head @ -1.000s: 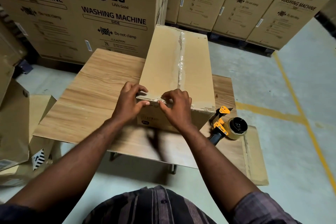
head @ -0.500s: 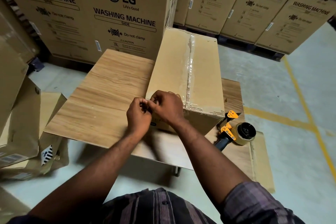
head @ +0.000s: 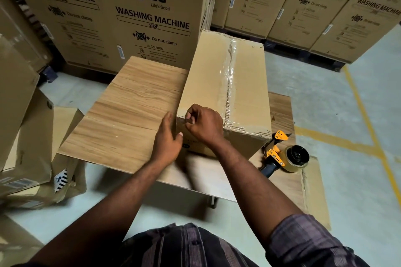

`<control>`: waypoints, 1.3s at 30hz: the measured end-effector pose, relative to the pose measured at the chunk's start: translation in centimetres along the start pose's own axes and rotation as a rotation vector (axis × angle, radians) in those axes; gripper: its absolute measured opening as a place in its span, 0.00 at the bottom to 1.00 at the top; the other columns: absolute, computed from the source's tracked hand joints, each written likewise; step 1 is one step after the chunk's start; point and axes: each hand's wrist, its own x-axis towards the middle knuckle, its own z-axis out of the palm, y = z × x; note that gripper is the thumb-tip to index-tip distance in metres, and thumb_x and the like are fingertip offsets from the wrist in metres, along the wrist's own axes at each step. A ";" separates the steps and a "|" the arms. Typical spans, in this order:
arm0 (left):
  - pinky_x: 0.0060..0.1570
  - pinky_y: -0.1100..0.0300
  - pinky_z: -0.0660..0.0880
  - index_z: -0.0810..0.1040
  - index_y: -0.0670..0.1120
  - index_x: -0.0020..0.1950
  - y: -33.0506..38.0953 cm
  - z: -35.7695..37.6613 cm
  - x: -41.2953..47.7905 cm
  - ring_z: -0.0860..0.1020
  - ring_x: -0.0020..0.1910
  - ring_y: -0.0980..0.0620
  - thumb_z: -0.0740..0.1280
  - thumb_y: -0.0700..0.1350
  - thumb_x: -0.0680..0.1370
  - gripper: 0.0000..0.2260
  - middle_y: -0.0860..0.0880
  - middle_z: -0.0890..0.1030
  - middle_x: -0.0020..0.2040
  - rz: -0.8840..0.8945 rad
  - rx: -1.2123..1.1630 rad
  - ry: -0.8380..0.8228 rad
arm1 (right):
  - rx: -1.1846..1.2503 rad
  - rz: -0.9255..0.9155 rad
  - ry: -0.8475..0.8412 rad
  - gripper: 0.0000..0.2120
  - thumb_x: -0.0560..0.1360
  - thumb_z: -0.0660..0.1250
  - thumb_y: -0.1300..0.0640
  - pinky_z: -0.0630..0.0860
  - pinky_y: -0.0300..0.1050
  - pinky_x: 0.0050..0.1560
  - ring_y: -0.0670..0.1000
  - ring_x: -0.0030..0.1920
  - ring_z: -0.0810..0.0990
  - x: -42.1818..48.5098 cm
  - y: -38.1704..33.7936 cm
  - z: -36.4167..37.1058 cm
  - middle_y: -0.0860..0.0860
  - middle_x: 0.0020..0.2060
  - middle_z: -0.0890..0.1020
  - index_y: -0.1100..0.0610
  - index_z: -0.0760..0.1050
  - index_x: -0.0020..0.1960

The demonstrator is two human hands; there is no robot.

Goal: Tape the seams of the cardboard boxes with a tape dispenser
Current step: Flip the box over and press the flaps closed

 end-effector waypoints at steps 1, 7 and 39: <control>0.66 0.54 0.72 0.55 0.46 0.81 0.0 0.2 0.2 0.74 0.68 0.46 0.68 0.36 0.75 0.37 0.45 0.73 0.72 -0.015 0.056 -0.082 | 0.050 0.017 0.009 0.07 0.67 0.74 0.54 0.74 0.45 0.42 0.48 0.40 0.81 -0.1 0.1 -0.1 0.43 0.32 0.80 0.49 0.78 0.43; 0.57 0.57 0.72 0.66 0.45 0.75 0.2 -0.7 1.2 0.76 0.65 0.41 0.69 0.44 0.77 0.27 0.40 0.77 0.67 -0.235 0.301 -0.353 | 0.225 -0.048 0.084 0.07 0.71 0.74 0.54 0.77 0.50 0.49 0.48 0.47 0.80 -0.5 1.0 0.1 0.44 0.42 0.82 0.49 0.80 0.48; 0.76 0.40 0.38 0.47 0.46 0.83 7.1 2.4 -0.9 0.45 0.81 0.48 0.66 0.53 0.79 0.39 0.48 0.47 0.83 0.435 0.913 -0.210 | -0.414 0.252 0.076 0.39 0.82 0.46 0.36 0.44 0.65 0.78 0.57 0.82 0.45 -8.4 8.4 -4.8 0.57 0.83 0.48 0.61 0.51 0.82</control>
